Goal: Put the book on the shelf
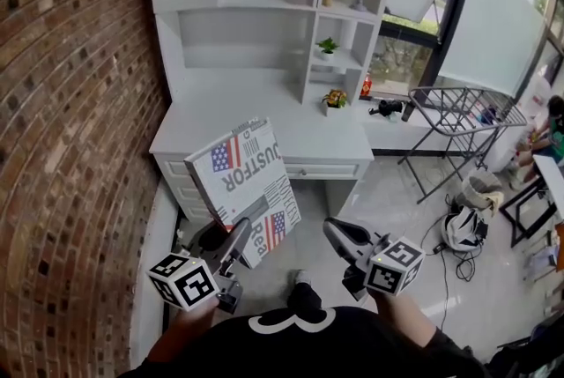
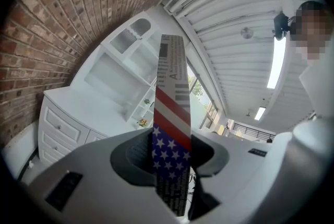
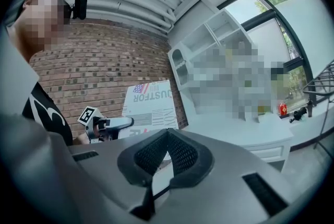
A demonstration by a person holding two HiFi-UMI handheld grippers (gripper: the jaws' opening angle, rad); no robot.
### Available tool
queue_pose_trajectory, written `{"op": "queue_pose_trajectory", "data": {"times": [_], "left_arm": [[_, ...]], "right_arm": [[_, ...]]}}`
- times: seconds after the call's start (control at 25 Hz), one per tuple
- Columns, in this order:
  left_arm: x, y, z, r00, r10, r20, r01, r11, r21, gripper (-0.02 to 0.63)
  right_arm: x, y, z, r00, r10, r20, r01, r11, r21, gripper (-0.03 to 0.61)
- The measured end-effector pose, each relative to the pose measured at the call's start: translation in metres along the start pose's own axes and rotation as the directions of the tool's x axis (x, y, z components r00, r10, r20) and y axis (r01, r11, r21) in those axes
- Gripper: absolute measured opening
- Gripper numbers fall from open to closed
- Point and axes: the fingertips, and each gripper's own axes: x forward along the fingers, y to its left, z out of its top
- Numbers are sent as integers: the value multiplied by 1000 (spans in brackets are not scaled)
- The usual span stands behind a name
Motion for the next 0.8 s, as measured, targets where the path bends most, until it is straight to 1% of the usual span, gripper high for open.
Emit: {"op": "queue_pose_trajectory", "data": {"times": [0.28, 0.48, 0.64, 0.8], "left_arm": [[15, 11, 4, 999, 32, 6, -32, 999, -2, 152], [31, 30, 7, 998, 64, 1, -64, 998, -13, 152], [64, 53, 11, 997, 79, -13, -80, 996, -26, 152], [110, 76, 20, 995, 91, -35, -93, 995, -34, 152]], "right_arm": [[10, -21, -2, 999, 32, -11, -32, 999, 22, 9], [32, -45, 1, 998, 57, 5, -57, 997, 52, 9], [56, -80, 8, 997, 70, 19, -71, 995, 70, 9], [80, -128, 20, 997, 69, 26, -71, 993, 89, 9]]}}
